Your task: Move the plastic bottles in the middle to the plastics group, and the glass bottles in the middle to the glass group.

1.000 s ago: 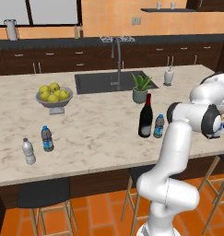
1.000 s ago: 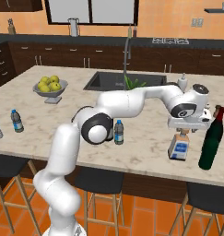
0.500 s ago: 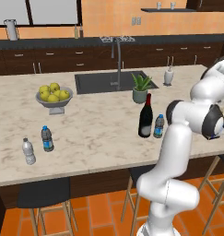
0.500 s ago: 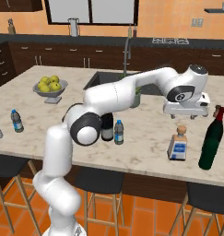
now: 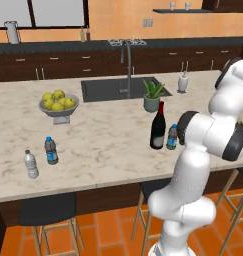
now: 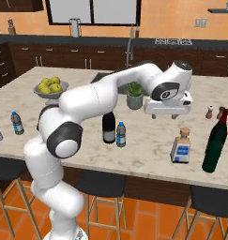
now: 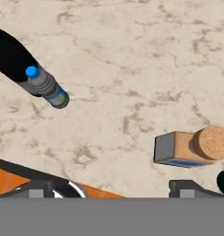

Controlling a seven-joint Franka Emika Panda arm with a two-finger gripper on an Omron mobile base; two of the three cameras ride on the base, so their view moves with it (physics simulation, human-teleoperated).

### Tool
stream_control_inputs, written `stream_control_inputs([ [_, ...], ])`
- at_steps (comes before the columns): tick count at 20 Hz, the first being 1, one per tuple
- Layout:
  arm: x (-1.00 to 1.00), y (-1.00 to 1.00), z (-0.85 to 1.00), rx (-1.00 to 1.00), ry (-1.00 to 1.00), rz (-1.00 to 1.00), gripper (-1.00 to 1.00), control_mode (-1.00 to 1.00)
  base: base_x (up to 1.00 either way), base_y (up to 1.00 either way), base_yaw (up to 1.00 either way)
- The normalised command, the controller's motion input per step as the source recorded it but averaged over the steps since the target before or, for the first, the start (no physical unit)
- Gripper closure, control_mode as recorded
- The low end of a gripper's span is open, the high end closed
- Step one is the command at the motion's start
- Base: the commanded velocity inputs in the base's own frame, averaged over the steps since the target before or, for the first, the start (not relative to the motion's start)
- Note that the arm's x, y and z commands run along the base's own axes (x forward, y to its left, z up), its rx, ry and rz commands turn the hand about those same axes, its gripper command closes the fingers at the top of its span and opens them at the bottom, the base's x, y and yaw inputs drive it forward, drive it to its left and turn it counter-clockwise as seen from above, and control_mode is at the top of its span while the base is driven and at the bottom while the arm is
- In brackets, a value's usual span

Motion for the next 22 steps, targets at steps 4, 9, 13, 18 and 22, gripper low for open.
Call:
stream_control_inputs([
  [4, -0.11, 1.00, 0.04, -0.04, -0.09, 0.05, -1.00, -1.00, 0.00, 0.00, 0.00],
  [9, -0.15, 1.00, 0.16, -0.06, -0.10, 0.01, -1.00, -1.00, 0.00, 0.00, 0.00],
  [13, -0.02, 1.00, 0.10, -0.06, -0.08, 0.00, -1.00, -1.00, 0.00, 0.00, 0.00],
  [18, 0.00, 1.00, 0.03, -0.06, -0.06, -0.01, -1.00, -1.00, 0.00, 0.00, 0.00],
  [22, 0.00, 0.99, 0.02, -0.05, -0.01, -0.07, -1.00, -1.00, 0.00, 0.00, 0.00],
])
